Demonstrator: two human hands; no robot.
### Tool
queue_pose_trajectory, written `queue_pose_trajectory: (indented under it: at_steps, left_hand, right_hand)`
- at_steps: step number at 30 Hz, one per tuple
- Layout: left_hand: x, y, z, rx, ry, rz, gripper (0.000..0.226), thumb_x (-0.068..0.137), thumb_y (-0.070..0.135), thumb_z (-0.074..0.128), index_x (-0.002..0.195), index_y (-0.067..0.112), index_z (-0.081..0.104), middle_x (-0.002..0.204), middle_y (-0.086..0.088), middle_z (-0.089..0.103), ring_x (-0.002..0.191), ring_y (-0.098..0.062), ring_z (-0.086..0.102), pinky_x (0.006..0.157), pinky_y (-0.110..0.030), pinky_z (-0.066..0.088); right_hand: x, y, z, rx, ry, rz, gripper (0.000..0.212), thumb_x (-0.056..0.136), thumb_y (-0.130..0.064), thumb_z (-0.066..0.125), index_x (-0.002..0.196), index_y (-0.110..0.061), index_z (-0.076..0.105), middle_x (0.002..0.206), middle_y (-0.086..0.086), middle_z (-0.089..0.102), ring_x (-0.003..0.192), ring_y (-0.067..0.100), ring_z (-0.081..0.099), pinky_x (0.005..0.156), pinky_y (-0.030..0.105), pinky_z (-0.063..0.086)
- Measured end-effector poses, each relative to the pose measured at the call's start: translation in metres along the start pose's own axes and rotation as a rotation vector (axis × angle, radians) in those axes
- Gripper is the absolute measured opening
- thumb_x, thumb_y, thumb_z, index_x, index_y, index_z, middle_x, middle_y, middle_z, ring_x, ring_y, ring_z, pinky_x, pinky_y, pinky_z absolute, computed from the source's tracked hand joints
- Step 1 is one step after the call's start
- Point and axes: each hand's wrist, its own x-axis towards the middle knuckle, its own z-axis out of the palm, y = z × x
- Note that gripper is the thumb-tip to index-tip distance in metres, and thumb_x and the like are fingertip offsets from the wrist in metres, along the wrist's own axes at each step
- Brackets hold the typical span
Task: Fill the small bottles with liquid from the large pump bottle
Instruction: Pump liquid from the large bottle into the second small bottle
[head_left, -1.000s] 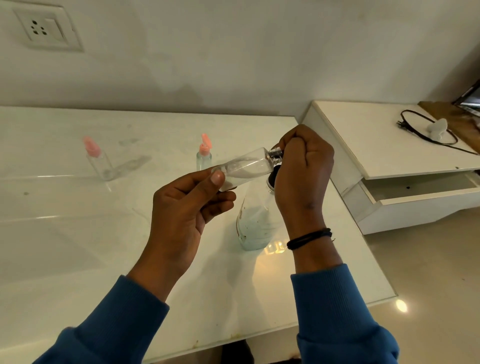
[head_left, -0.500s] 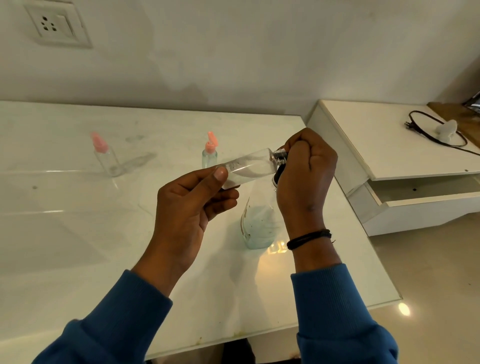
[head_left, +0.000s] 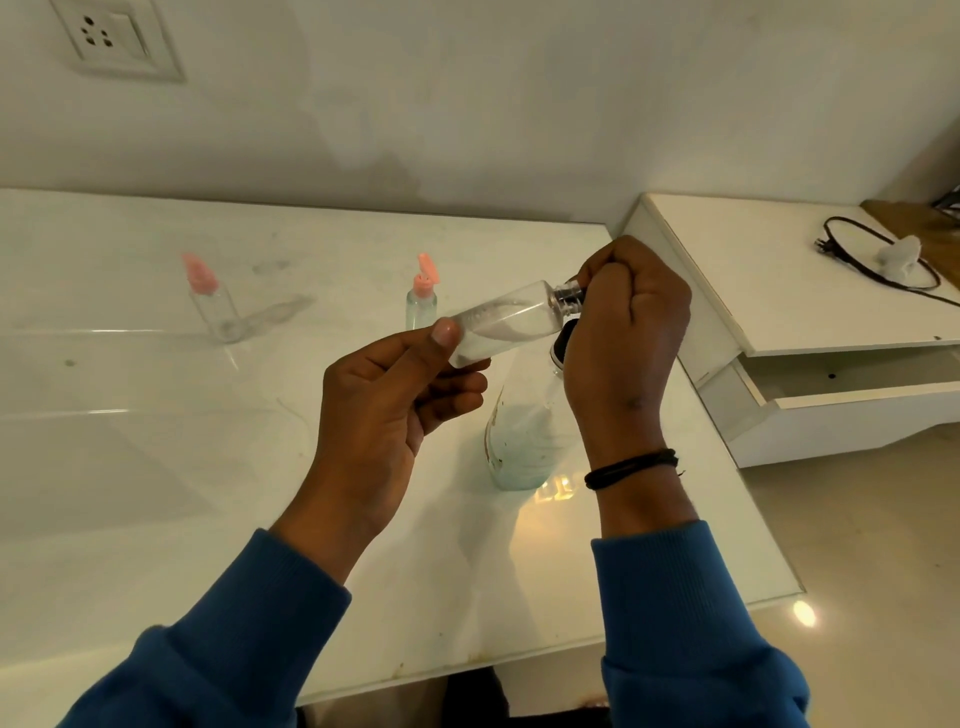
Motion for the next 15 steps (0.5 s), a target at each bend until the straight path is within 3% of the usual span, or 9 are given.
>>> queue_pose_trajectory:
  at_steps: [7, 12, 15]
  left_hand:
    - [0.0007, 0.0014, -0.0002, 0.009, 0.020, -0.010, 0.037, 0.068, 0.041, 0.075, 0.088, 0.011, 0.080, 0.091, -0.020, 0.075, 0.073, -0.024, 0.071, 0.065, -0.026, 0.059]
    - [0.0000, 0.0019, 0.0021, 0.026, 0.007, 0.004, 0.041, 0.068, 0.043, 0.074, 0.093, 0.010, 0.078, 0.090, -0.019, 0.076, 0.073, -0.023, 0.072, 0.065, -0.026, 0.059]
    - [-0.0003, 0.0018, 0.0011, 0.026, 0.017, 0.007, 0.041, 0.068, 0.042, 0.074, 0.094, 0.011, 0.078, 0.090, -0.018, 0.076, 0.073, -0.023, 0.072, 0.065, -0.026, 0.059]
  right_hand:
    - [-0.0043, 0.0051, 0.0016, 0.007, -0.012, 0.020, 0.023, 0.084, -0.007, 0.035, 0.067, -0.010, 0.050, 0.054, -0.011, 0.041, 0.054, 0.012, 0.040, 0.051, 0.037, 0.037]
    - [0.0006, 0.0024, 0.0006, -0.015, 0.018, -0.017, 0.025, 0.084, -0.005, 0.035, 0.066, -0.004, 0.053, 0.053, -0.012, 0.041, 0.053, 0.009, 0.040, 0.052, 0.033, 0.036]
    - [-0.0018, 0.0059, 0.0031, 0.047, -0.002, 0.035, 0.027, 0.084, -0.007, 0.035, 0.062, -0.018, 0.047, 0.051, -0.013, 0.040, 0.052, 0.012, 0.039, 0.050, 0.036, 0.036]
